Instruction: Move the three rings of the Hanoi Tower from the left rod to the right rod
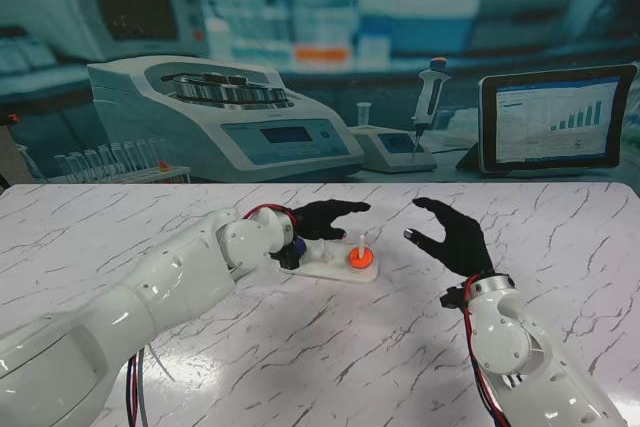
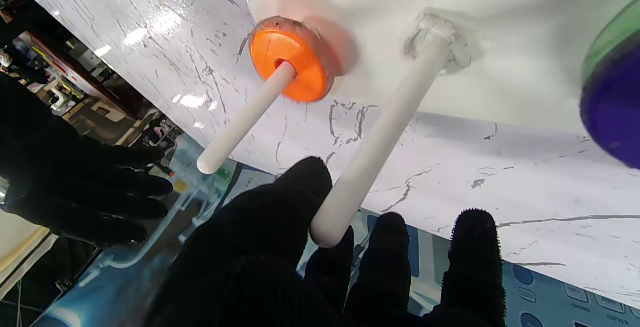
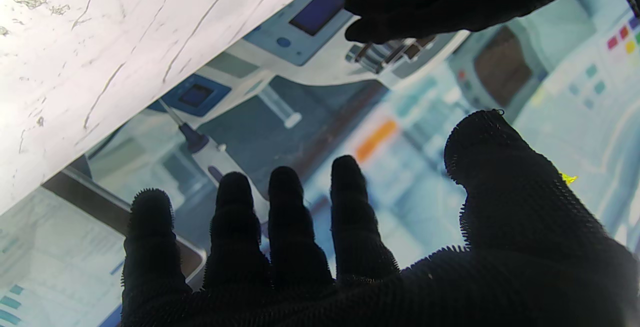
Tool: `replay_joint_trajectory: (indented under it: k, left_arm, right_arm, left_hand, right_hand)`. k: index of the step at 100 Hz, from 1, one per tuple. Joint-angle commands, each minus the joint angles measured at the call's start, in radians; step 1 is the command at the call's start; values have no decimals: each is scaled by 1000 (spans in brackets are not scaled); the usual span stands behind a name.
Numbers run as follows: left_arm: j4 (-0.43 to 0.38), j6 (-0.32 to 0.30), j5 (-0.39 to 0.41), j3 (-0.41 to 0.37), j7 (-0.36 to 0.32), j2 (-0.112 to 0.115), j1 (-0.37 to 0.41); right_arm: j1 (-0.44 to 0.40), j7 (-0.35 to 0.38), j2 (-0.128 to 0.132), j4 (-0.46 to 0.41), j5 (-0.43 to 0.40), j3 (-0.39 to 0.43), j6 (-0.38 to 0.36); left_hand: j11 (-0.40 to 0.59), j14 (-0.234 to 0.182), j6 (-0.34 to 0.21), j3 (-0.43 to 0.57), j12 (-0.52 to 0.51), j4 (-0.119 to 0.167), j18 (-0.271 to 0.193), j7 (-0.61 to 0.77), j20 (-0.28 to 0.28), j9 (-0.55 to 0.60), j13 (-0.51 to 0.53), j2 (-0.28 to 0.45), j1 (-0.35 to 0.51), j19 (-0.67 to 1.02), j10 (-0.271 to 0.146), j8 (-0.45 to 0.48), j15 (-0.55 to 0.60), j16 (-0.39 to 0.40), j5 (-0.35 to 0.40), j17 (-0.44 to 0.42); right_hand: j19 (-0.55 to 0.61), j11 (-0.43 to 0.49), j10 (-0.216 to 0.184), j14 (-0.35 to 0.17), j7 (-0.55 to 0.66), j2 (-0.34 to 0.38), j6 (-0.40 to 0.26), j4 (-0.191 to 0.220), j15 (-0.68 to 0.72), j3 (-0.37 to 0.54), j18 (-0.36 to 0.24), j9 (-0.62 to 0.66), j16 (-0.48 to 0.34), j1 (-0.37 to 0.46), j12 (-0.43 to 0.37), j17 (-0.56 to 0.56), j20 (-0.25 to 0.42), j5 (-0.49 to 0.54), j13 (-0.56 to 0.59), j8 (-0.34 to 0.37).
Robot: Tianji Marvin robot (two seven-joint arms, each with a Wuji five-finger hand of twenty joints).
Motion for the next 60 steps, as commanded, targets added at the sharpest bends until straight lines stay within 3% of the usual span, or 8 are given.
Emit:
replay_joint_trajectory:
  k: [1,7,11,21,28,31,60]
  left_arm:
    - [-5,-10,2,1,-2,-10,5]
    - [-8,-1,13,-4,18,-12,10]
    - [-10,6,14,-11,31,-13,16]
    - [-34,23,-9,-40,30,-8,35]
    - [-68,40,-12,-63,32,6,49]
    - [-86,48,-7,-73,32,14,54]
    - [-292,145,69,-219,-33,117,138]
  right_arm:
    - [-5,-2,-8,-2,3,-4,-1]
    - [-5,-3,-8,-2,3,-4,-2]
    - [-5,-3,-8,-2,3,-4,-2]
    - [-6,-4,-8,-2,2,-3,-2]
    - [-6,-4,-8,-2,2,-3,-2]
    - [-6,-4,-8,-2,1,-2,-3]
    - [-5,-2,-8,-2,3,-5,-3]
  left_hand:
    - [10,-1,-44,65,13,35,33,12,27,27,38,33,67,70,-20,-8,24,17,24,31]
    - [21,-3,-55,57,18,18,42,24,34,49,64,44,67,116,-24,-3,40,24,43,53]
    - [23,-6,-53,-14,19,8,45,28,25,51,64,51,64,130,-25,1,42,26,45,50]
    - [9,-16,-58,-405,11,-2,41,28,-11,37,24,113,62,101,-29,20,19,19,41,-15]
    - [4,-18,-56,-468,9,-8,39,29,-16,32,4,123,18,80,-30,23,9,17,44,-44]
    - [-2,-14,-51,-548,11,-6,36,27,-7,30,-4,140,14,61,-28,34,1,19,45,-50]
    - [-25,1,-33,-576,5,-15,31,33,-20,29,-30,137,-78,15,-14,46,-22,11,63,-75]
  right_hand:
    - [-9,11,-8,-5,10,9,-9,16,12,-18,-12,0,13,6,6,-10,12,25,20,-4]
    - [-9,11,-8,-4,10,8,-8,16,12,-19,-13,0,13,5,6,-11,12,24,20,-4]
    - [-9,10,-9,-4,10,7,-8,16,11,-18,-14,0,13,7,6,-11,12,25,19,-4]
    - [-9,10,-5,-2,10,6,-5,16,10,-18,-13,-1,13,9,6,-12,12,25,18,-3]
    - [-9,10,-2,-1,11,7,-2,16,10,-18,-13,1,13,10,6,-12,12,26,18,-3]
    - [-10,10,-2,-1,11,7,-2,16,10,-18,-12,0,13,10,6,-12,11,26,18,-3]
    - [-10,13,1,3,12,7,3,16,12,-20,-7,2,13,15,7,-12,11,28,19,-2]
